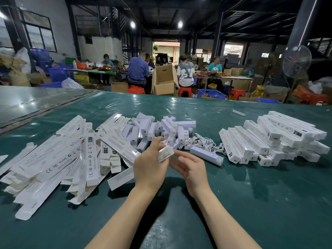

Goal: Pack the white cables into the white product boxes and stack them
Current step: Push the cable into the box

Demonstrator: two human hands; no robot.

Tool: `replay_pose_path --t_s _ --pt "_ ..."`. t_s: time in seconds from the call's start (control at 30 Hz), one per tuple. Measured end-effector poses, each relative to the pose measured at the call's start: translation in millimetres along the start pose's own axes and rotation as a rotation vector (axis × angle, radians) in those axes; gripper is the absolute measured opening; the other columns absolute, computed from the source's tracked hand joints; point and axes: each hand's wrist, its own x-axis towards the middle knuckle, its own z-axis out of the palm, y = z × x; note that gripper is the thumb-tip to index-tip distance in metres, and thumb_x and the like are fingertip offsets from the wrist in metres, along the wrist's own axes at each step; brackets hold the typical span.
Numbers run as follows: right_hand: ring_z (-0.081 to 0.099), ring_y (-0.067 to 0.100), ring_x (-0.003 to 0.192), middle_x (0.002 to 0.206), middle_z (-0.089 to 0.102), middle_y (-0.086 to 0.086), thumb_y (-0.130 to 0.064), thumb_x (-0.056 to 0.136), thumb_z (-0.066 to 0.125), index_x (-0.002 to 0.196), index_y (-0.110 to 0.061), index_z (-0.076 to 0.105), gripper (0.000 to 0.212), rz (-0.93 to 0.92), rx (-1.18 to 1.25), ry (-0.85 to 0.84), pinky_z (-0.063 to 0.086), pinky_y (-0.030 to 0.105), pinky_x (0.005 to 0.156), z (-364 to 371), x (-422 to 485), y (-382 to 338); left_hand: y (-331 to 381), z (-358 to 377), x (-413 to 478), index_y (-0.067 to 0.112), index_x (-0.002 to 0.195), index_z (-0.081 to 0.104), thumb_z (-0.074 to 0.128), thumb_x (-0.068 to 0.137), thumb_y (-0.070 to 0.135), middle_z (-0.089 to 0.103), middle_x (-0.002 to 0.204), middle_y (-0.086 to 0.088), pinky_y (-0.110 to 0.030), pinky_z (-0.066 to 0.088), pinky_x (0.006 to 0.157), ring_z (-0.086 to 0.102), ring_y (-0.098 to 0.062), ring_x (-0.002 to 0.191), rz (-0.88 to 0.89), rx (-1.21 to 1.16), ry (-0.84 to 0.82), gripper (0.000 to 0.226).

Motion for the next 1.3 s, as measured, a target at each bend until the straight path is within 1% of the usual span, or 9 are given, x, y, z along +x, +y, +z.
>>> replay_pose_path --t_s 0.17,0.33,0.47,0.57,0.67,0.77,0.87,1.0,1.3 --pt "0.064 -0.005 0.076 0.080 0.073 -0.008 0.019 0.076 0.048 0.080 -0.023 0.072 0.049 -0.219 -0.428 0.000 0.049 0.011 0.075 -3 -3 2 -1 0 -3 0.017 0.114 0.058 0.072 0.074 0.013 0.071 0.096 0.009 -0.027 0.040 0.064 0.067 -0.025 0.079 0.005 0.027 -0.010 0.042" --pt "0.048 0.006 0.084 0.094 0.057 -0.010 0.003 0.074 0.058 0.099 -0.013 0.061 0.030 -0.457 -0.999 -0.029 0.038 0.011 0.074 -11 2 2 -2 6 -9 0.030 0.136 0.027 0.059 0.080 0.020 0.052 0.128 0.012 -0.036 0.047 0.075 0.059 -0.022 0.102 0.040 0.086 -0.349 0.066" --pt "0.045 0.012 0.080 0.099 0.066 0.000 -0.005 0.070 0.057 0.107 -0.018 0.061 0.039 -0.272 -1.248 -0.310 0.031 0.005 0.067 -23 8 -5 -3 12 -13 0.032 0.139 0.018 0.059 0.072 0.020 0.016 0.144 0.002 -0.032 0.046 0.073 0.048 -0.022 0.113 0.097 0.096 -0.427 0.079" --pt "0.047 0.001 0.061 0.086 0.065 -0.005 -0.010 0.067 0.065 0.101 -0.019 0.066 0.035 -0.115 -1.199 -0.388 0.035 0.008 0.059 -29 12 -12 -3 13 -16 0.027 0.141 0.020 0.057 0.063 0.022 0.014 0.147 -0.005 -0.033 0.031 0.100 0.026 -0.023 0.132 0.224 0.093 -0.432 0.086" --pt "0.046 -0.004 0.061 0.082 0.062 -0.009 -0.008 0.070 0.075 0.088 -0.021 0.066 0.024 -0.034 -1.196 -0.393 0.036 0.010 0.060 -44 16 -26 4 10 -22 0.031 0.135 0.014 0.049 0.058 0.032 0.018 0.140 -0.003 -0.039 0.016 0.108 0.013 -0.015 0.135 0.255 -0.141 -0.295 0.084" --pt "0.054 0.009 0.068 0.074 0.063 -0.005 0.000 0.069 0.076 0.080 -0.021 0.067 0.025 -0.001 -0.856 -0.180 0.043 0.012 0.062 -70 18 -44 4 11 -25 0.032 0.131 0.019 0.049 0.060 0.037 0.019 0.136 -0.004 -0.043 0.015 0.109 0.016 -0.018 0.134 0.230 -0.254 -0.131 0.076" --pt "0.053 0.014 0.067 0.078 0.062 0.002 0.000 0.072 0.074 0.086 -0.016 0.067 0.023 -0.198 -0.509 0.338 0.044 0.014 0.060 -93 28 -58 5 16 -26 0.036 0.126 0.020 0.049 0.060 0.041 0.018 0.135 -0.002 -0.040 0.014 0.110 0.014 -0.008 0.131 0.135 -0.303 -0.144 0.072" --pt "0.057 0.024 0.089 0.107 0.063 0.015 -0.011 0.078 0.071 0.109 -0.003 0.060 0.034 -0.296 -0.571 0.979 0.045 0.033 0.080 -117 52 -71 2 22 -27 0.040 0.125 0.016 0.047 0.060 0.045 0.007 0.135 0.018 -0.036 0.013 0.110 0.013 -0.001 0.129 0.108 -0.290 -0.210 0.072" --pt "0.054 0.035 0.106 0.134 0.040 0.015 0.003 0.086 0.056 0.106 -0.002 0.062 0.022 -0.217 -0.898 1.179 0.038 0.028 0.080 -149 73 -89 -2 23 -25 0.045 0.122 0.017 0.047 0.060 0.045 -0.003 0.127 0.039 -0.040 0.038 0.100 0.035 -0.020 0.122 0.095 -0.299 -0.280 0.069"
